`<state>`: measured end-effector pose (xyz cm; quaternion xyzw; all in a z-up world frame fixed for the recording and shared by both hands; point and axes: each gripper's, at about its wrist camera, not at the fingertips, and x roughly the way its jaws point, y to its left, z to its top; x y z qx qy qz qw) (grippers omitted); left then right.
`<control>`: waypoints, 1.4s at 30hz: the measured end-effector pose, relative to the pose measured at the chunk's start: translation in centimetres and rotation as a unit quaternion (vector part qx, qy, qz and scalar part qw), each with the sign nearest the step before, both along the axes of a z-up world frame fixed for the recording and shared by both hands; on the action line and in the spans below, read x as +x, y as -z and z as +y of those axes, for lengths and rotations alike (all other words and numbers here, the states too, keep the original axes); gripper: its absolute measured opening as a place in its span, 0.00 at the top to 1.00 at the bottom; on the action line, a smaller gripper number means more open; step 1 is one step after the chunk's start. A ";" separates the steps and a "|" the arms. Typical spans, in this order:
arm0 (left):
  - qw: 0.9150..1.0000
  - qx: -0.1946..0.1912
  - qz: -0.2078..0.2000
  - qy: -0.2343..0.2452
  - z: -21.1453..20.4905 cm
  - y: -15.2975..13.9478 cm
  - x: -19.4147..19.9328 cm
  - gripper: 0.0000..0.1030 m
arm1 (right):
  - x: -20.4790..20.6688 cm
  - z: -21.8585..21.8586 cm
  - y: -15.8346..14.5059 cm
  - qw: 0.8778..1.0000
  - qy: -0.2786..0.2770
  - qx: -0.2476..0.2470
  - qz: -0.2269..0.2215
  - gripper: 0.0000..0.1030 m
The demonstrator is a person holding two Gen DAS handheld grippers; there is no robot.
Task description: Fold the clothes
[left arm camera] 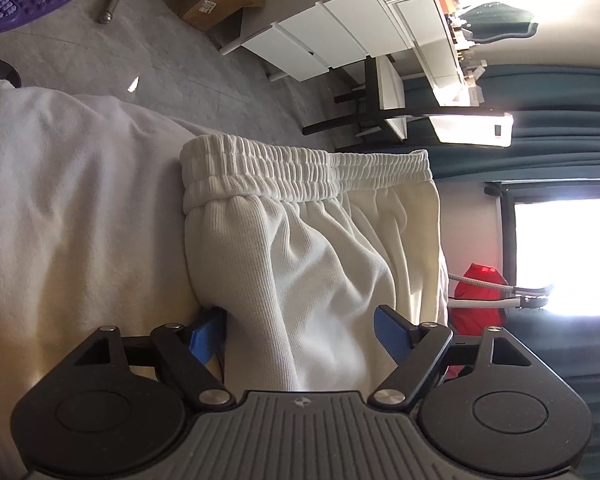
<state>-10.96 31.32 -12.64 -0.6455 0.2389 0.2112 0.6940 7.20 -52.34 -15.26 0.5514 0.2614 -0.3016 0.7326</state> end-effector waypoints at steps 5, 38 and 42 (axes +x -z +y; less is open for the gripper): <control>0.999 0.021 0.022 0.022 -0.3 -0.6 0.7 0.22 | -0.3 0.1 -1.4 0.998 0.007 -0.018 -0.053 0.89; 0.984 0.142 -0.104 0.035 -2.1 -8.3 -1.8 0.96 | -2.4 0.1 -6.3 0.986 -0.006 -0.096 -0.136 0.90; 0.979 0.156 -0.113 0.060 -1.8 -11.4 1.1 0.96 | 0.4 0.3 -8.9 0.984 -0.021 -0.111 -0.140 0.90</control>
